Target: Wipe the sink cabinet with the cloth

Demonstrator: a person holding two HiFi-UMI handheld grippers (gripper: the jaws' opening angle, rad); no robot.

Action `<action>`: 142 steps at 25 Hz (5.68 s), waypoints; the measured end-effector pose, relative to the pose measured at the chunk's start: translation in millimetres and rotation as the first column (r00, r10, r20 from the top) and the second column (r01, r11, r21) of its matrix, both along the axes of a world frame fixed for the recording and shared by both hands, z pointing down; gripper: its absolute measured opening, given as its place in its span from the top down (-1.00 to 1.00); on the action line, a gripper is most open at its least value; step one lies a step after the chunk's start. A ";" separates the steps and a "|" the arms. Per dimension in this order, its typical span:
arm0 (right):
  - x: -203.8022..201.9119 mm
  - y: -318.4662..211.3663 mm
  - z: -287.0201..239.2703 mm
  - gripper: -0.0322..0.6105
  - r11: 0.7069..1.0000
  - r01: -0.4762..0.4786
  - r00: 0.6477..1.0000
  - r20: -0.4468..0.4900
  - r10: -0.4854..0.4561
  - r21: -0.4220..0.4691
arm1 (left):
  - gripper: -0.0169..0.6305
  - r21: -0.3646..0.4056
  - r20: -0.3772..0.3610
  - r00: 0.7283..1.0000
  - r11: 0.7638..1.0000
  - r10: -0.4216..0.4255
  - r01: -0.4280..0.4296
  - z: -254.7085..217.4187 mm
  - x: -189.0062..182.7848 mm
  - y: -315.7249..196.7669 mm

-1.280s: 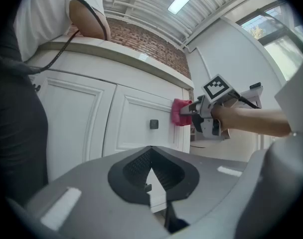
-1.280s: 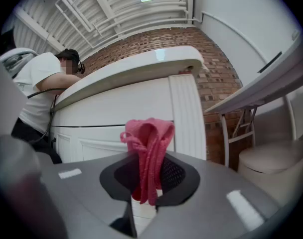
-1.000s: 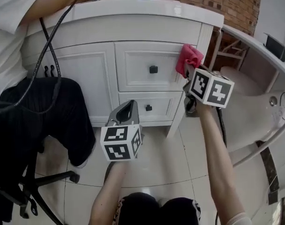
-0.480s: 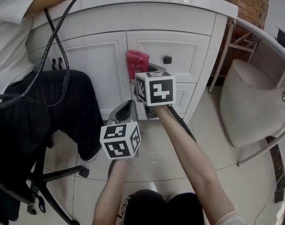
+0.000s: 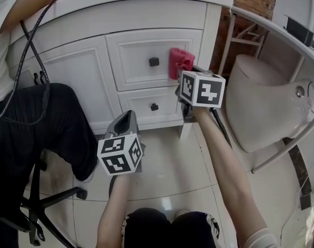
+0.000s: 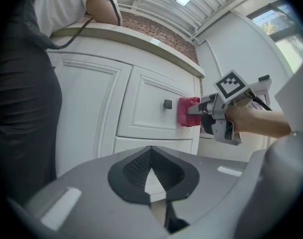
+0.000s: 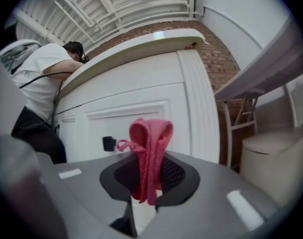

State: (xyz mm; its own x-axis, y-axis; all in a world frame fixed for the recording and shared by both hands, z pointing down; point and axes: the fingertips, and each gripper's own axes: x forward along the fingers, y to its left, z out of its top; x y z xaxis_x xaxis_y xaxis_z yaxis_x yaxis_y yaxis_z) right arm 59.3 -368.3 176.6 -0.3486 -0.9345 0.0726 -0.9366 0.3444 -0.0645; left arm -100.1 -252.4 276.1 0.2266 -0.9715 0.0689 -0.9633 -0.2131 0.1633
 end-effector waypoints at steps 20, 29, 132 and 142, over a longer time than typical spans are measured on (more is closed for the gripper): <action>-205.4 40.5 60.7 0.72 0.933 0.356 0.934 0.052 -0.354 -0.044 | 0.90 0.007 -0.038 0.992 0.992 -0.122 0.122 3.2 -71.5 10.3; -95.0 9.0 78.8 0.72 0.982 0.186 0.982 -0.020 -0.187 -0.018 | 0.90 0.011 -0.010 0.999 0.999 -0.050 0.050 7.8 -36.1 -11.4; -7.1 241.7 0.3 0.70 1.000 0.003 0.975 0.222 -0.007 0.018 | 0.90 0.176 -0.016 0.993 0.977 -0.116 0.117 -127.9 26.9 149.9; 11.7 258.3 -8.1 0.71 0.995 -0.046 0.996 0.076 0.040 0.088 | 0.90 0.195 0.020 0.995 0.977 -0.098 0.092 -123.8 52.0 164.7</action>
State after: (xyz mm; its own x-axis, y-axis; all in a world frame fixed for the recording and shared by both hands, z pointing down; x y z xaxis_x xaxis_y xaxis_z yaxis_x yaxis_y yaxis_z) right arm 71.0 -110.0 168.6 -0.3092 -0.9503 -0.0369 -0.9445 0.3114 -0.1047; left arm -48.1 -87.7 152.3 0.1333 -0.9842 -0.1169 -0.9844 -0.1452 0.0993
